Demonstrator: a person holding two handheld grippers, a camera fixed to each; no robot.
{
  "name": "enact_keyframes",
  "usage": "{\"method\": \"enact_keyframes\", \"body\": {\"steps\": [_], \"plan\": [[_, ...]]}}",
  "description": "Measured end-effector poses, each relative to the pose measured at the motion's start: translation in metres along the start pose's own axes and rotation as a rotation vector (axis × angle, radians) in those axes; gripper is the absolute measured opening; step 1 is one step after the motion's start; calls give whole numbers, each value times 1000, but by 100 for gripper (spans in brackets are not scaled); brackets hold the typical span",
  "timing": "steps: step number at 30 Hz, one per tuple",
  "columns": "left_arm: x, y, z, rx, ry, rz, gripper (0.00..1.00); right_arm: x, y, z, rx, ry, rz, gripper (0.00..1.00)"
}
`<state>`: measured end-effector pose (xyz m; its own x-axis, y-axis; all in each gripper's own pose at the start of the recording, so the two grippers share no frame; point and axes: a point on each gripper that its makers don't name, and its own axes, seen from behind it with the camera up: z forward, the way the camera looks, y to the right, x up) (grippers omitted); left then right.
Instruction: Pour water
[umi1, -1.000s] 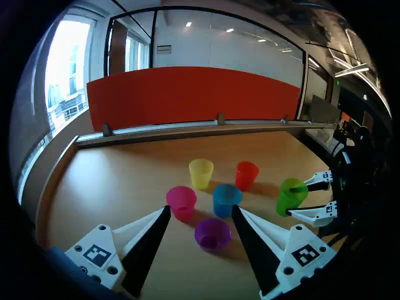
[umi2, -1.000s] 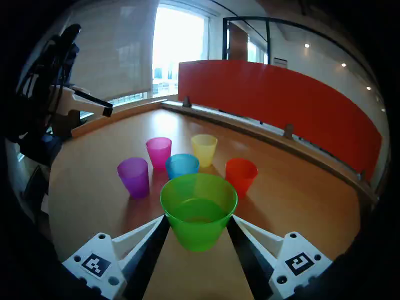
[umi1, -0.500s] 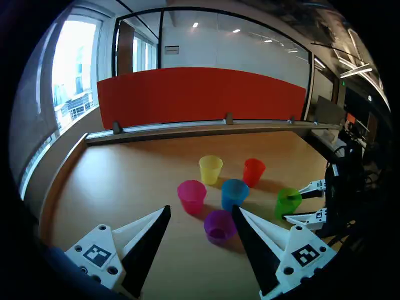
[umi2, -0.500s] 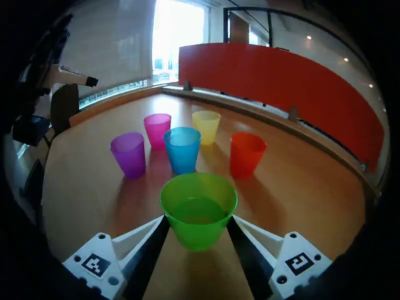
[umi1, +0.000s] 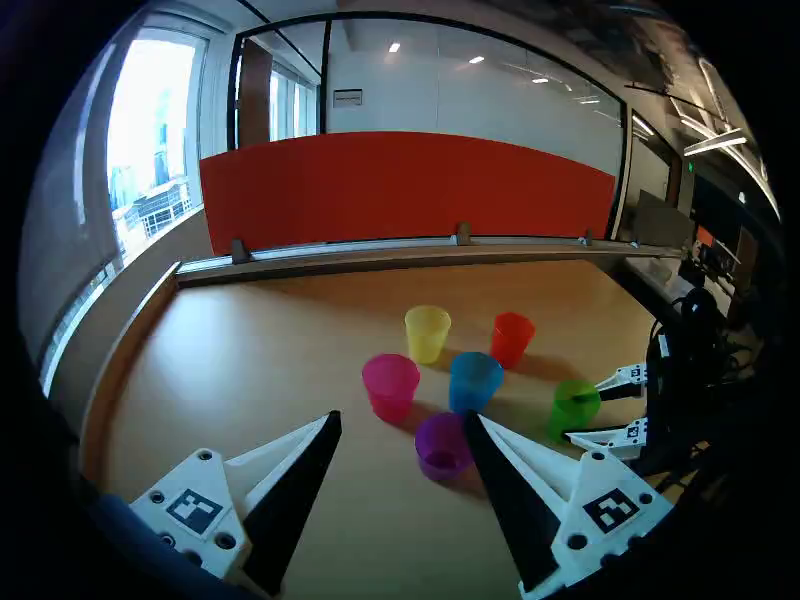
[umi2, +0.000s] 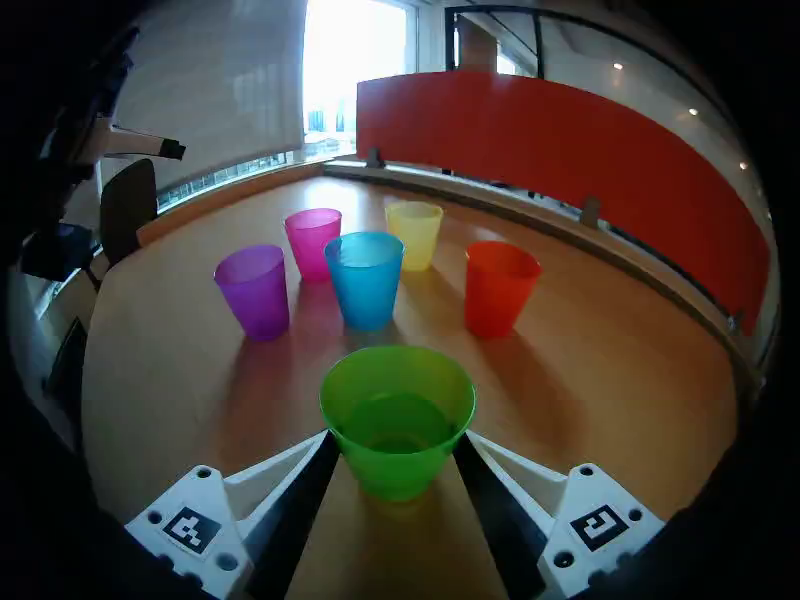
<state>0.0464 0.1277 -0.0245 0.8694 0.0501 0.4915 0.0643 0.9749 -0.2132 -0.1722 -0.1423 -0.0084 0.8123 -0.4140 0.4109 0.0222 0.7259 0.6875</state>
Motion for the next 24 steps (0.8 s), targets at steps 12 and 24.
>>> {"method": "enact_keyframes", "body": {"steps": [12,24], "plan": [[0,3,3,-8,-2,-2,90,-7,3,-1,-13,-31,-3,85],[0,3,4,-9,2,-3,90,-10,7,-7,-25,-48,13,99]]}}
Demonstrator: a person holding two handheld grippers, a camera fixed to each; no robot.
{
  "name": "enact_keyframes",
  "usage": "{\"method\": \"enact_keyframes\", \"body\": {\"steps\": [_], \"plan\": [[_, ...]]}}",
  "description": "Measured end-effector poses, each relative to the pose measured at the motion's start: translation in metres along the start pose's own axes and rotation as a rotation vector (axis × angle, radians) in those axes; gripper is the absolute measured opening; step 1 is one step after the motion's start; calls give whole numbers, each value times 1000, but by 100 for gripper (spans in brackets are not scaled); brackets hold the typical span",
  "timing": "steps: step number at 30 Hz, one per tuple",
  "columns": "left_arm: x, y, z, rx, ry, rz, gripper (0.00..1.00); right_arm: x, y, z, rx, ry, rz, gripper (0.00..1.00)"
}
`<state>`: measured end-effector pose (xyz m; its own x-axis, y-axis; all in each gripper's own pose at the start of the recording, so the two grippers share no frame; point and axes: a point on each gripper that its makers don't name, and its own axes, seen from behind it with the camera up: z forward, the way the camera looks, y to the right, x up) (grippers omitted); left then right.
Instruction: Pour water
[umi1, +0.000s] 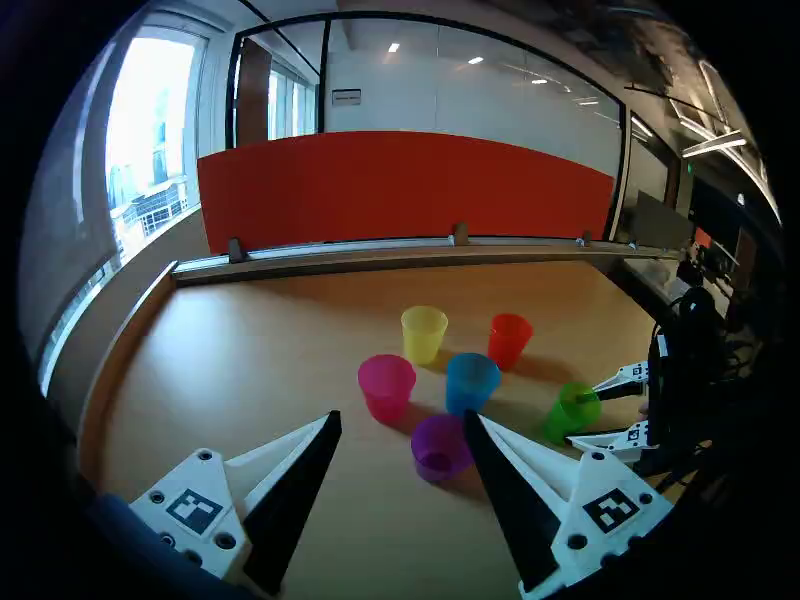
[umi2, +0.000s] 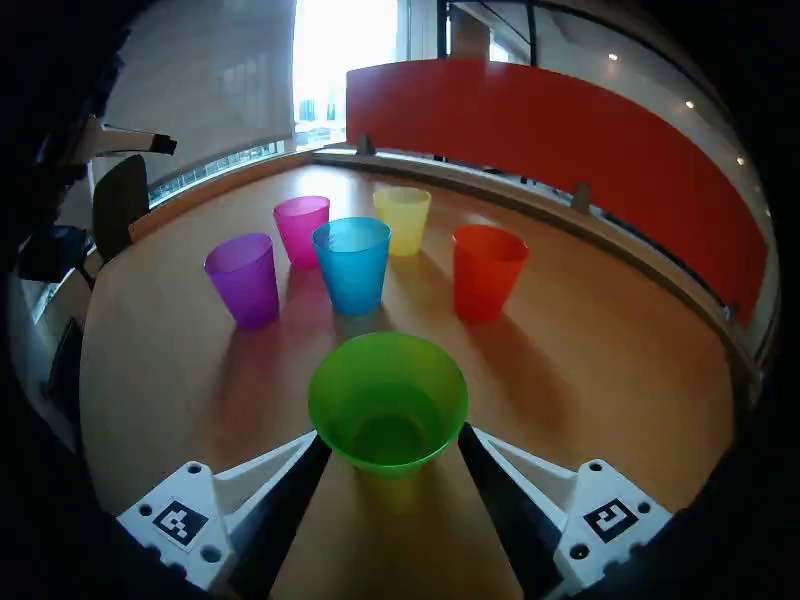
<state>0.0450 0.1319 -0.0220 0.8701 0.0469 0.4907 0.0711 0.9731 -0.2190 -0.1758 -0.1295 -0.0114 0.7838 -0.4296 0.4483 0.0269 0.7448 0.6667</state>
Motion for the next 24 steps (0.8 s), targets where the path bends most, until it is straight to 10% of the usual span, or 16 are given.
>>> {"method": "enact_keyframes", "body": {"steps": [24], "plan": [[-15,-32,-7,36,23,4,90,-6,5,-70,-144,7,63,100]]}}
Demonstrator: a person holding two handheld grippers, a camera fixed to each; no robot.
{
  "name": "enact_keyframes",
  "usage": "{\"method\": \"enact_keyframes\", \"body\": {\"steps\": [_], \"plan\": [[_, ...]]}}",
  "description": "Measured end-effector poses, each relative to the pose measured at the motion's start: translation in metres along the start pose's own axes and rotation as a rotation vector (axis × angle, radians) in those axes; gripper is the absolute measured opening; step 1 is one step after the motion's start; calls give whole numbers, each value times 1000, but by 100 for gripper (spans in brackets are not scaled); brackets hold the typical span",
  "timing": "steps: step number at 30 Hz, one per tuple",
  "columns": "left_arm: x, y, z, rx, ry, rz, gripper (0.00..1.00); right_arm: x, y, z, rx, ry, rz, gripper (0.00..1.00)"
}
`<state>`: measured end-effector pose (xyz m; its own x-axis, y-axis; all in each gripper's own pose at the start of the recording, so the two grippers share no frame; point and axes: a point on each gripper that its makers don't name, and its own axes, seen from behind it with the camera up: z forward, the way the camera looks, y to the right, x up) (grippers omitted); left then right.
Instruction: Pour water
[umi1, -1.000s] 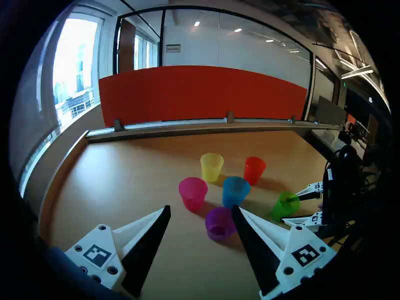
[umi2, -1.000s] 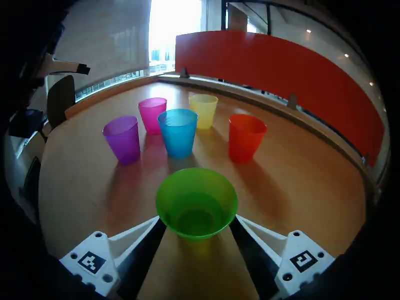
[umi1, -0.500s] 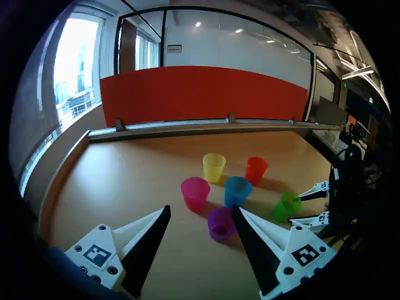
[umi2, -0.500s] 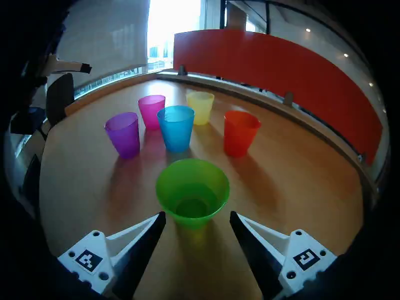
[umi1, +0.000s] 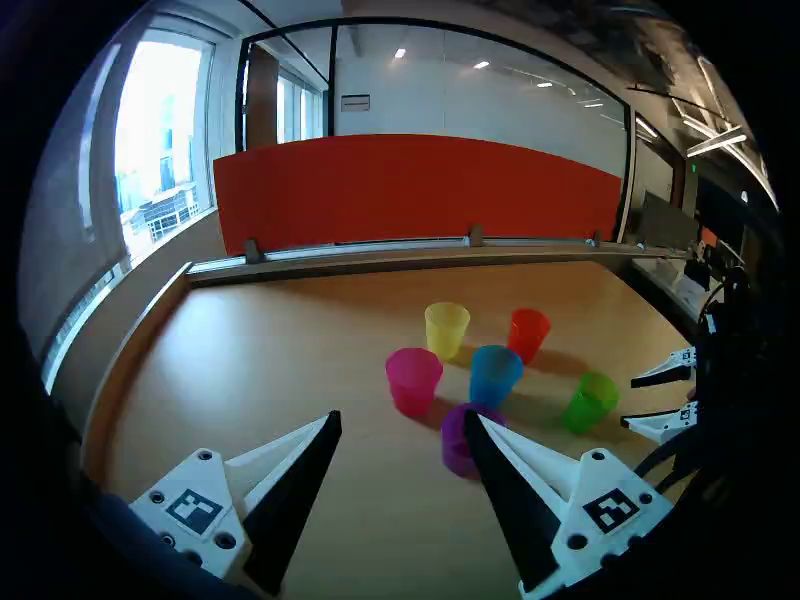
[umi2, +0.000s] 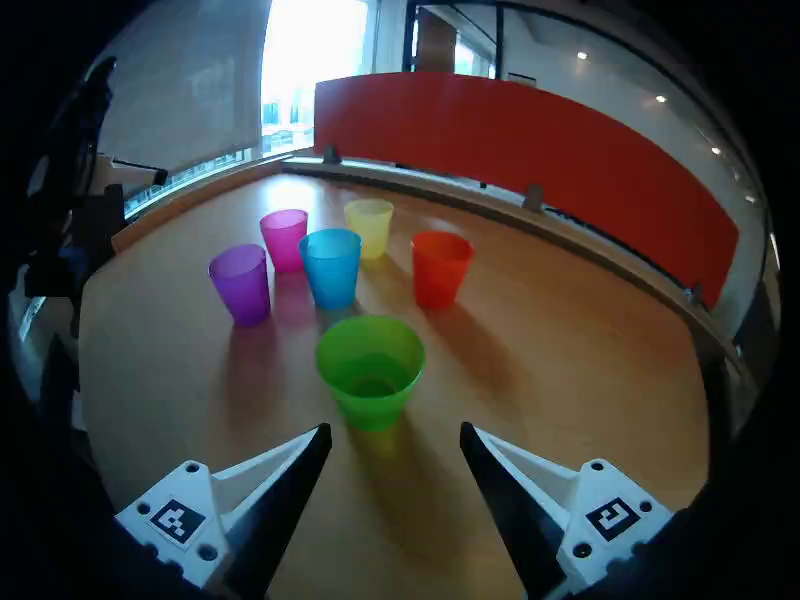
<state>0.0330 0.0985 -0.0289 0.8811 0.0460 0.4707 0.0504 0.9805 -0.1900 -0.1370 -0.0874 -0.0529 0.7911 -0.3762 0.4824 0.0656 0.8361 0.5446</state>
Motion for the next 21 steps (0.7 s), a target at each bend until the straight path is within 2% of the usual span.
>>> {"method": "enact_keyframes", "body": {"steps": [11,21], "plan": [[-1,-21,-2,29,25,-17,90,30,19,-44,-147,97,143,100],[9,-45,-5,73,60,-35,90,56,42,-69,-255,198,191,100]]}}
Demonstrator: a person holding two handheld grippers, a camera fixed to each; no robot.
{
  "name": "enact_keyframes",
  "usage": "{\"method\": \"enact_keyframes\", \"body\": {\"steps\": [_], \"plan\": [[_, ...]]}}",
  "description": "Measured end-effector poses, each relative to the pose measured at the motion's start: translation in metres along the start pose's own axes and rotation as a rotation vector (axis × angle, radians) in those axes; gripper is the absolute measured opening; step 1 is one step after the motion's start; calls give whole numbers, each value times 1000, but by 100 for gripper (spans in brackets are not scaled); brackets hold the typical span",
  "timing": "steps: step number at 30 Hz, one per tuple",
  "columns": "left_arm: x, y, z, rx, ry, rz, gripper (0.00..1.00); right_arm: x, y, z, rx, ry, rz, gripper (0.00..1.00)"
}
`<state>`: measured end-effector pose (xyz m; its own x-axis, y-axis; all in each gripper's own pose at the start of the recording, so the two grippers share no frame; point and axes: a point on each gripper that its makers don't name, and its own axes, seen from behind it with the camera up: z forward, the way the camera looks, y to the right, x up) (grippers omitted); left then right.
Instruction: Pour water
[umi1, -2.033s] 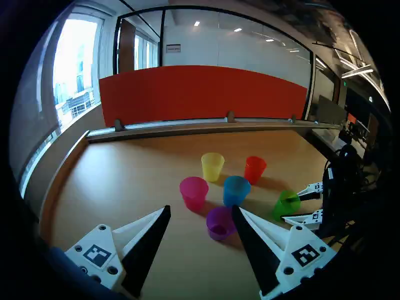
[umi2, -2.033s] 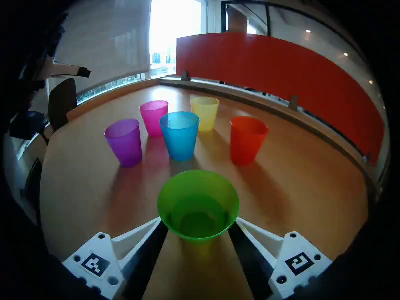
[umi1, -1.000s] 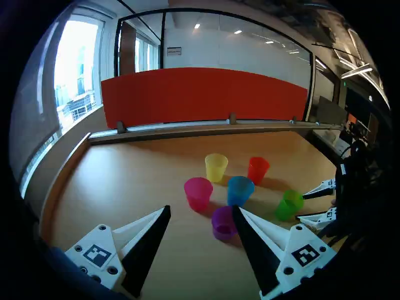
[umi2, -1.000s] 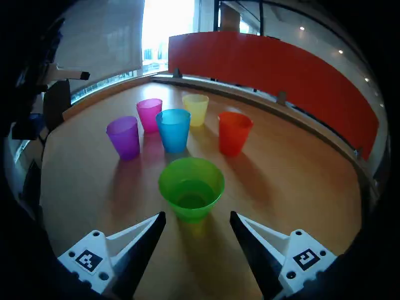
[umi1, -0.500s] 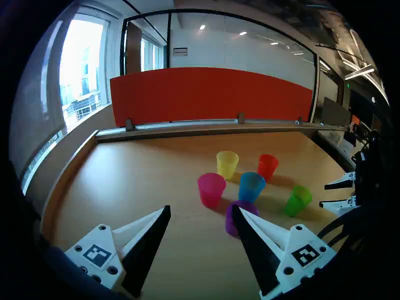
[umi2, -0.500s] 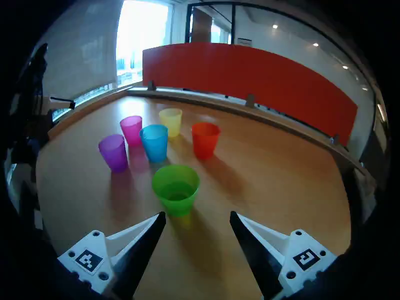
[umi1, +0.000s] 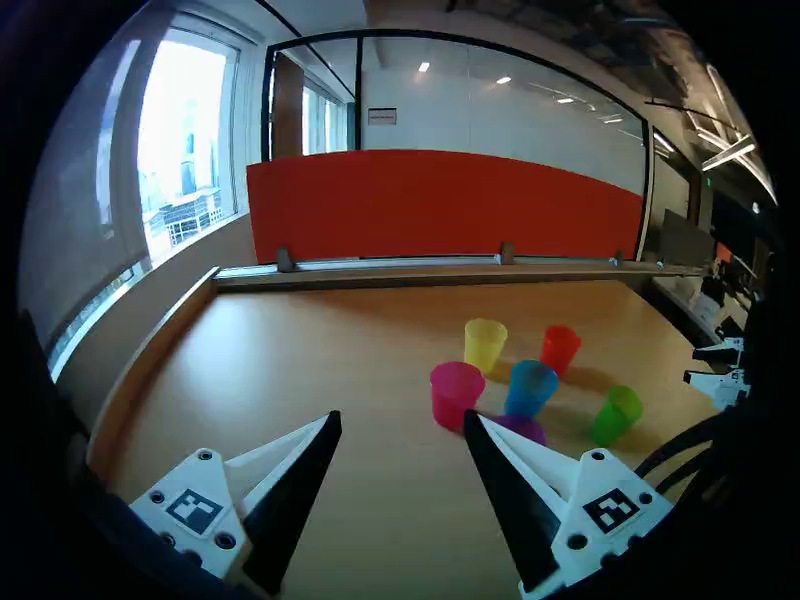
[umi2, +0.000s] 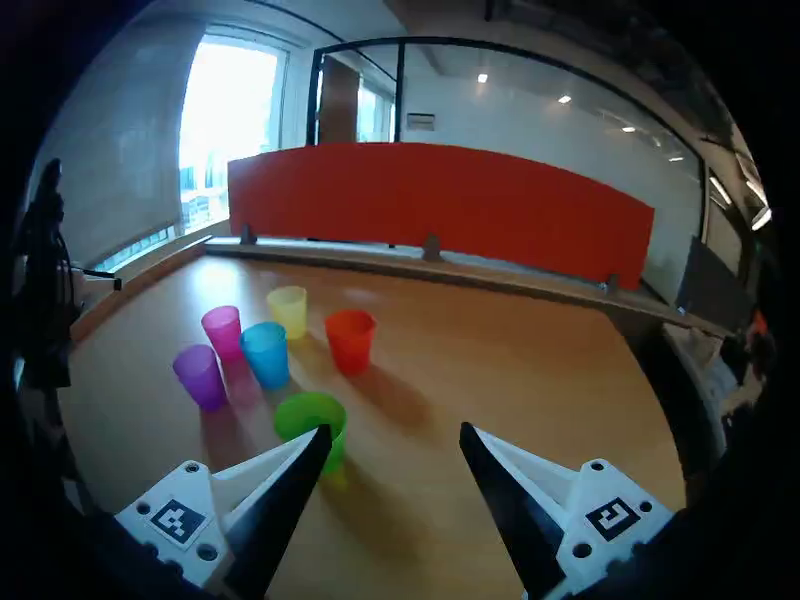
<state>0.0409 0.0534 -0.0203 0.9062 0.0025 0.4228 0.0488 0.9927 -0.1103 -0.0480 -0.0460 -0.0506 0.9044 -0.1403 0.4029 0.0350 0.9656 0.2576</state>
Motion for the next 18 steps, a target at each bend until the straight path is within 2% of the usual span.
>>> {"method": "enact_keyframes", "body": {"steps": [9,18], "plan": [[22,-17,1,17,59,-17,90,45,21,-7,-68,131,77,100],[45,-30,1,23,132,-37,90,101,46,-12,-143,250,94,100]]}}
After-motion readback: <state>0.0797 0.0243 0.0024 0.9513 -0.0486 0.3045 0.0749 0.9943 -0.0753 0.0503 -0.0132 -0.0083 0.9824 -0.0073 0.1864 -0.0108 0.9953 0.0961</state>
